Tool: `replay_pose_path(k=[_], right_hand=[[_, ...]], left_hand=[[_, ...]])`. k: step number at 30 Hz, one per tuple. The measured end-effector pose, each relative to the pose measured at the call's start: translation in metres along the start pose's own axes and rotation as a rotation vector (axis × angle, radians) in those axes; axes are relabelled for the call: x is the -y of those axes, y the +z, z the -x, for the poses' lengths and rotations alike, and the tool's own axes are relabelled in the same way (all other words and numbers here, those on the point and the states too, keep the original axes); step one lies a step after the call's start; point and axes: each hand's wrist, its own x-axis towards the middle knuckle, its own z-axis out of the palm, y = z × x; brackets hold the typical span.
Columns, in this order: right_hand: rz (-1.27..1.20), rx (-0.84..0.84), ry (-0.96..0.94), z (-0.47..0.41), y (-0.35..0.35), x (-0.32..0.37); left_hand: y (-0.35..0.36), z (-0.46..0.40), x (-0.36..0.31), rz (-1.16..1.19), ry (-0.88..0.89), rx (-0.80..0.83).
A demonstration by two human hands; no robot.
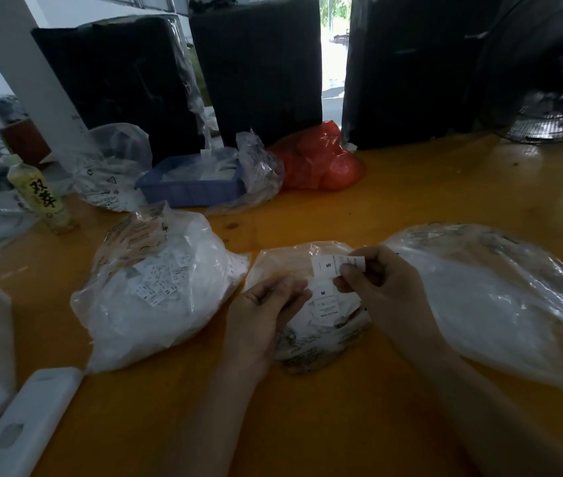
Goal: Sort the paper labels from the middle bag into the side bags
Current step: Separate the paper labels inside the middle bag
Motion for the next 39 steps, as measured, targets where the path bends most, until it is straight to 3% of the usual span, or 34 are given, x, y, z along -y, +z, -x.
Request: replay_pose_path(k=[12, 22, 27, 39], right_hand=[[0.080, -0.029, -0.010, 0.001, 0.004, -0.003], [0.324, 0.096, -0.042, 0.006, 0.012, -0.011], [0.296, 0.057, -0.060, 0.005, 0.009, -0.009], [0.165, -0.065, -0.098, 0.006, 0.008, -0.001]], left_hand=[[0.000, 0.001, 0.001, -0.014, -0.004, 0.053], [0.000, 0.002, -0.001, -0.189, 0.106, -0.020], [0.000, 0.004, -0.001, -0.315, 0.128, -0.030], [0.003, 0.006, -0.001, -0.166, 0.067, 0.052]])
